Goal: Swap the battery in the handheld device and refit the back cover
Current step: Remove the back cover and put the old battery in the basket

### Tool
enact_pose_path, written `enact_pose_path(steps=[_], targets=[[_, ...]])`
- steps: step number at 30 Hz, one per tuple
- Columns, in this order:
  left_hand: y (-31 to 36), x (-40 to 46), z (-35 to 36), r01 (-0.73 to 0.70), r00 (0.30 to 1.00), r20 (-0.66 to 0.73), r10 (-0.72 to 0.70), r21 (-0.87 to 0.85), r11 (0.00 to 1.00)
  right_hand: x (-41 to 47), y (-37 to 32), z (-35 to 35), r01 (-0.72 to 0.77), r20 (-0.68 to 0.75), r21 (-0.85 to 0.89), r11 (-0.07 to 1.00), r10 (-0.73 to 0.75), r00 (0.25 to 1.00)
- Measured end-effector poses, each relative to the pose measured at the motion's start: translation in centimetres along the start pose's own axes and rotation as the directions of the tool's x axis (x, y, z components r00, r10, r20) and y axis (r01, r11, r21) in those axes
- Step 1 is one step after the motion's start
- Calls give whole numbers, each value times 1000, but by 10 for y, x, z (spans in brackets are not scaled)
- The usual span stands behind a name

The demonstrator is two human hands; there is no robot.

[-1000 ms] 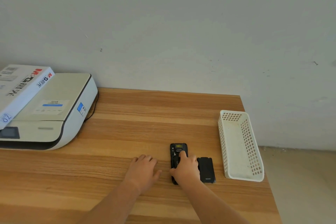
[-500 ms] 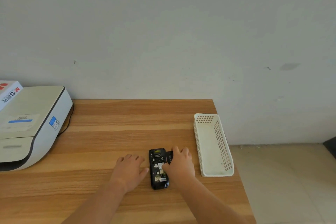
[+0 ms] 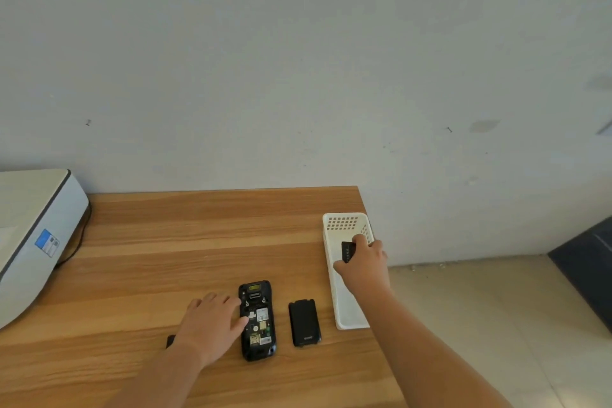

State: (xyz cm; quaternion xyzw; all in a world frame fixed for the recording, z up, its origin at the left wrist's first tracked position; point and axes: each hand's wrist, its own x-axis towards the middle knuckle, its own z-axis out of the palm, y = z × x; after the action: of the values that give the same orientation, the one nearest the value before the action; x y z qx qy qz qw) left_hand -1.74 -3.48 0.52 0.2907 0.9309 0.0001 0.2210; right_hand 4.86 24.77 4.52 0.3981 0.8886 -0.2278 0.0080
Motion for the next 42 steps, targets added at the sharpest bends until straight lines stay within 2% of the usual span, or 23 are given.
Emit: enact_pose_path(steps=[12,23,36,42], targets=[[-17,-5,8,84,995,51,-86,39,996,24,25,30,-3,132,-116,993,18,991],[-14,-2,16,84,994,70,-86,38,996,37,35,55,42,255,-280,959,32,966],[-17,1,17,80,994,67,-83,41,996,37,40,67,35,286,-250,968,39,957],[-14,0,6,68,997,29,-69,19,997,33,29,47,34,236,-224,974,21,971]])
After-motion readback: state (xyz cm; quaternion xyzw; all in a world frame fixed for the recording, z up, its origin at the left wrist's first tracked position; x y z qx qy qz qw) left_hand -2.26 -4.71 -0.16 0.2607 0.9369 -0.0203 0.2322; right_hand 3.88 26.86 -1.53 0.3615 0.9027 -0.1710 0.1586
